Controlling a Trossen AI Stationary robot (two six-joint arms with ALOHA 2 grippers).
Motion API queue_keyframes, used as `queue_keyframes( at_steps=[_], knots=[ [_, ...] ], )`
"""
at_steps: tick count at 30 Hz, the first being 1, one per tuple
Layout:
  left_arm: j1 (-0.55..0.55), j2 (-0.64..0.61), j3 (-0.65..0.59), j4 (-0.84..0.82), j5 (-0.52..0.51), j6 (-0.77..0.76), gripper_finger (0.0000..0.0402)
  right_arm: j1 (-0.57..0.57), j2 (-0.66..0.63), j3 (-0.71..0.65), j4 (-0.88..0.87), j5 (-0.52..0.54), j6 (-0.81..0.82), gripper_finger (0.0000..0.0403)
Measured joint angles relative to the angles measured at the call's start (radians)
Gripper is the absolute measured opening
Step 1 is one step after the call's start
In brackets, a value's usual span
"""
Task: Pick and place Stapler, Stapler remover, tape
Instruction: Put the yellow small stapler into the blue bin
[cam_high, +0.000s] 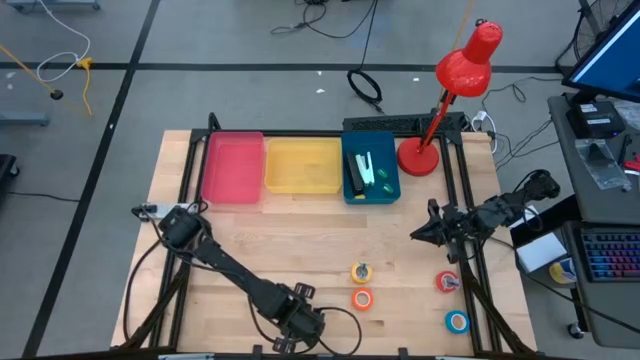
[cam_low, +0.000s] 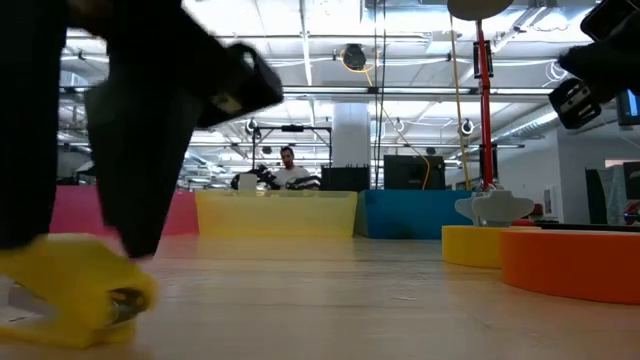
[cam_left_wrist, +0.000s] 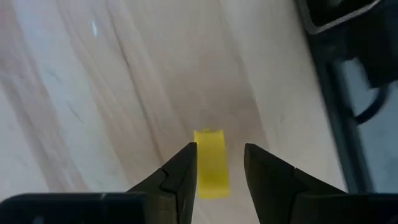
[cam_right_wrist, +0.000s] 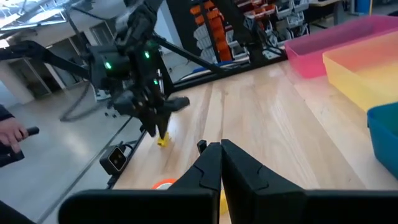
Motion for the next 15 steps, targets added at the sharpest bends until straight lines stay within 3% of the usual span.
queue_keyframes(
  at_steps=[15],
  knots=[
    [-0.003, 0.040, -0.001, -0.009, -0.027, -0.021, 0.0131, 0.000, 0.000, 0.000, 0.009, 0.000, 0.000, 0.0004]
  ],
)
